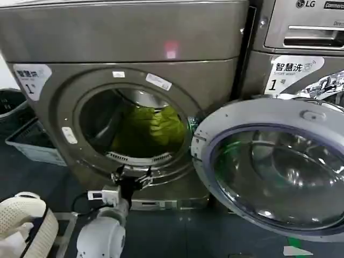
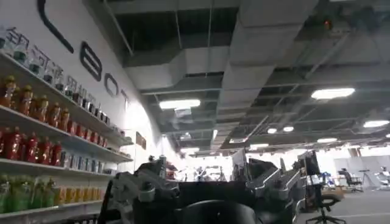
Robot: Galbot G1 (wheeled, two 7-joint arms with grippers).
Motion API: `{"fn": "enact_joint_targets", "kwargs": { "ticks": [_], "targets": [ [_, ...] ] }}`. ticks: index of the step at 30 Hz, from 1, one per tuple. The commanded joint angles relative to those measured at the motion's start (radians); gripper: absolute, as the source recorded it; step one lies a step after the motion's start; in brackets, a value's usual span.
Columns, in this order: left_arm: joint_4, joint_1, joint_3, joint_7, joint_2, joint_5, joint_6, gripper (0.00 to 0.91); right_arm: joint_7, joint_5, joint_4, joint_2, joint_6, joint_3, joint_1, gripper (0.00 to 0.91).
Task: Grasp the clothes from the dryer.
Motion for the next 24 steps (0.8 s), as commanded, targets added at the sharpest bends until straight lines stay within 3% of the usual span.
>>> {"fn": "enact_joint_targets", "kwargs": {
  "ticks": [1, 24],
  "targets": [
    [0.005, -0.002, 0.0, 0.007, 0.0, 0.0, 0.049, 0.907, 0.0, -0.001, 0.0, 0.001, 0.001, 0.0, -0.001, 0.907],
    [0.025, -0.014, 0.0, 0.007, -0.009, 0.003, 0.049, 0.907, -0.002, -0.007, -0.004, 0.004, 0.002, -0.005, 0.006, 0.907]
  ]
}}
